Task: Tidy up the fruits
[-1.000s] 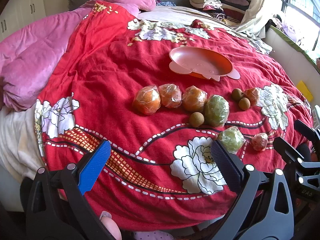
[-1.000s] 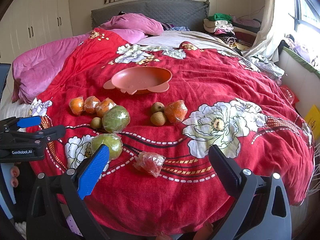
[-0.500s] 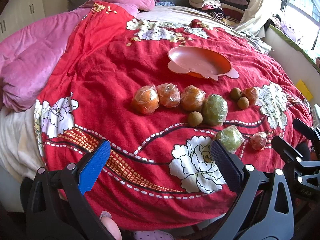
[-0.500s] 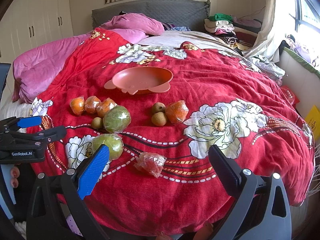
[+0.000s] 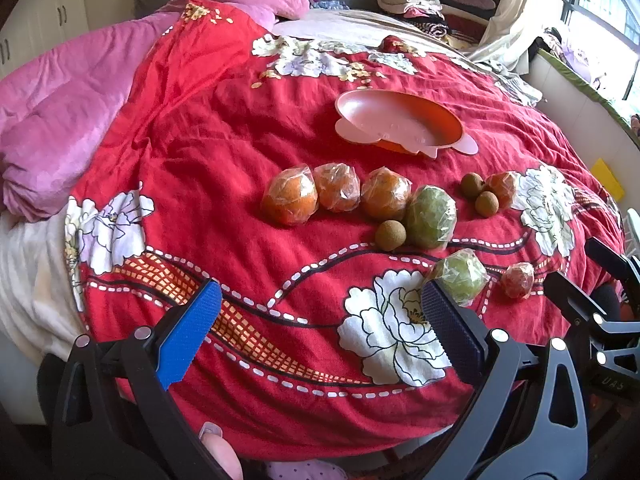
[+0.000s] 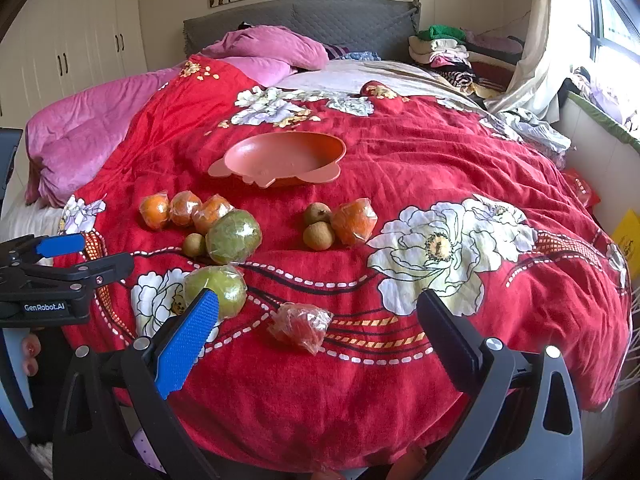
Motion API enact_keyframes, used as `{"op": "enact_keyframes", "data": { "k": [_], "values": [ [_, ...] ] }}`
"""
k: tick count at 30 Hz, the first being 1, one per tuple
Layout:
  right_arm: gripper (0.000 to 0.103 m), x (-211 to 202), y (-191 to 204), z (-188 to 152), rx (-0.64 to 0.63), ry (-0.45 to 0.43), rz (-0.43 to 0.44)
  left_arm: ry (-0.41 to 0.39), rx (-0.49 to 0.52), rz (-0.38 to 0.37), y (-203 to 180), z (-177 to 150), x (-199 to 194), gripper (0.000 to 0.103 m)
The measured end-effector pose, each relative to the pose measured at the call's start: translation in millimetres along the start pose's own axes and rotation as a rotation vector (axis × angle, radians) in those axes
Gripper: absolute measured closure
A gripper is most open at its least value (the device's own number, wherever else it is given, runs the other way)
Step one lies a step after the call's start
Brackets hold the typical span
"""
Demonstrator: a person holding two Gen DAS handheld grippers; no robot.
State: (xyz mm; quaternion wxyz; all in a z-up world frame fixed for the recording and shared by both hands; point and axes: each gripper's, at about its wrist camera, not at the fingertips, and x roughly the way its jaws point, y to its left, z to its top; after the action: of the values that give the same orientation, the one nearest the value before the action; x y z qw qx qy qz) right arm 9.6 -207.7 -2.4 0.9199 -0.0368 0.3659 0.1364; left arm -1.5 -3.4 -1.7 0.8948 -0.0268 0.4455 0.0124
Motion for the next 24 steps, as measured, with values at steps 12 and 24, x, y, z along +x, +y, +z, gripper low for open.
{"op": "enact_keyframes", "data": {
  "k": [12, 24],
  "values": [
    [0.004, 13, -4, -9, 0.023, 0.049, 0.0, 0.047, -0.048, -0.007, 16, -4, 15, 0.008],
    [0.004, 40, -2, -17, -0.081, 0.115, -0.013, 0.04, 0.055, -0.142, -17, -6, 15, 0.008]
  ]
}}
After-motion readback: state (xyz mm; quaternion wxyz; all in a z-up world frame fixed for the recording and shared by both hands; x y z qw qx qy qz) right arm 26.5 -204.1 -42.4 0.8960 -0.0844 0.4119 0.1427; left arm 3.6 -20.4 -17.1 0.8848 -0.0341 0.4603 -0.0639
